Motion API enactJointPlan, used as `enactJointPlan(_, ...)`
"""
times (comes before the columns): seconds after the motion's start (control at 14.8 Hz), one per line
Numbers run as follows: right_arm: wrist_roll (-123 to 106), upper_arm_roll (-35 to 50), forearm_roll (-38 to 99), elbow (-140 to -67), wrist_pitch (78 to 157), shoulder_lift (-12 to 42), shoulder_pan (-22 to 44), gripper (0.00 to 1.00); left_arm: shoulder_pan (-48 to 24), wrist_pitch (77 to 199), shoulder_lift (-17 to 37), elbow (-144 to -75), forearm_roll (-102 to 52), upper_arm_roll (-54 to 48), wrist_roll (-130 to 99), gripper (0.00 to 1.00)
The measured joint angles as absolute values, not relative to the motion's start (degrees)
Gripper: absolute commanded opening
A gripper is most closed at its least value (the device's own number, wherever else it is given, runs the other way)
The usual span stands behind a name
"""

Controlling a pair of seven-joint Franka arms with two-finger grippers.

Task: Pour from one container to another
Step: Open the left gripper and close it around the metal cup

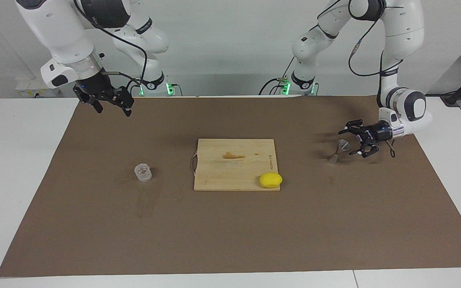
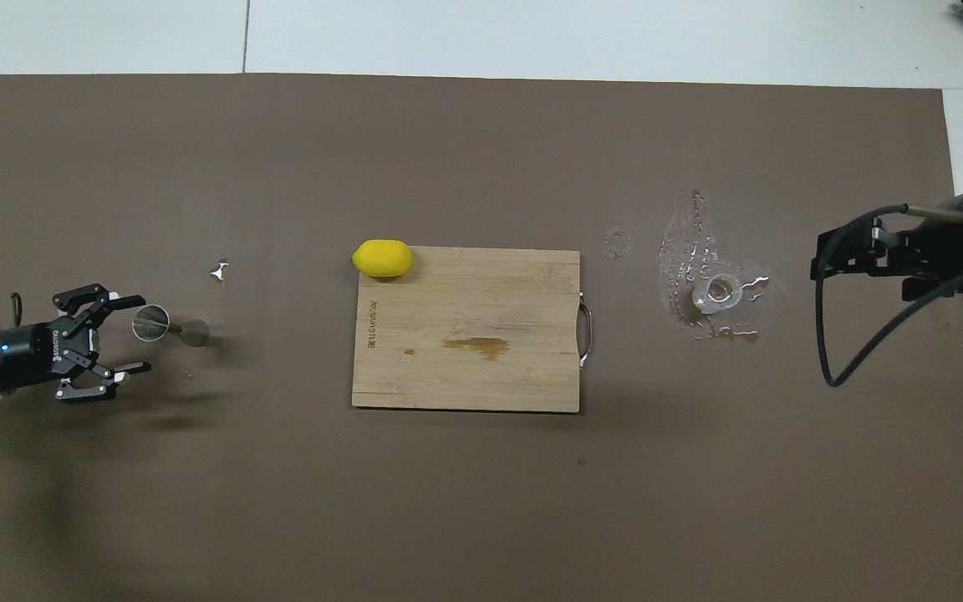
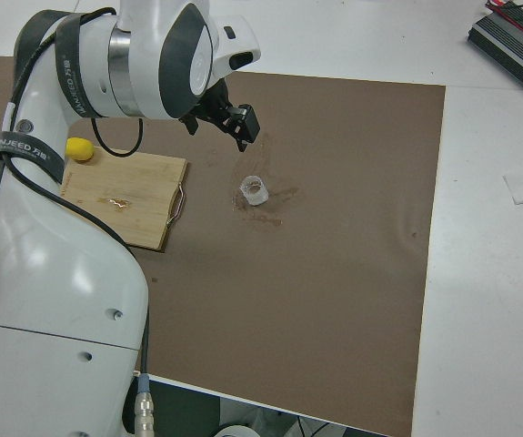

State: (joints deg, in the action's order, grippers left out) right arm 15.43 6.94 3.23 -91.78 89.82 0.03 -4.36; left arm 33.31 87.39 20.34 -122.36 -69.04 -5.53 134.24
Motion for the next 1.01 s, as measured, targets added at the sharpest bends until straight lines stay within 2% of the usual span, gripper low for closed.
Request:
enactJointPlan(0.34, 15.43, 6.94, 3.23, -91.78, 89.82, 0.03, -4.36, 1.00, 33.25, 87.39, 20.33, -122.83, -71.19, -6.07, 135.42, 0.98)
enactJointPlan(0.61, 15.43, 6.94, 3.23, -91.78, 89.82, 0.03, -4.36, 1.00, 32.92, 87.37, 20.33, -122.86, -71.66, -6.41, 137.05, 0.82)
enactJointPlan(0.88, 15.43, 6.94, 3.23, -91.78, 89.82, 0.03, -4.36, 1.00, 32.39, 87.38, 20.33, -122.94, -71.89, -6.41, 138.08, 0.73)
enactJointPlan(1.01, 15.43, 6.94, 3.23, -91.78, 89.82, 0.03, -4.36, 1.00, 32.39, 87.38, 20.33, -122.96, -71.90, -6.39, 138.22, 0.65)
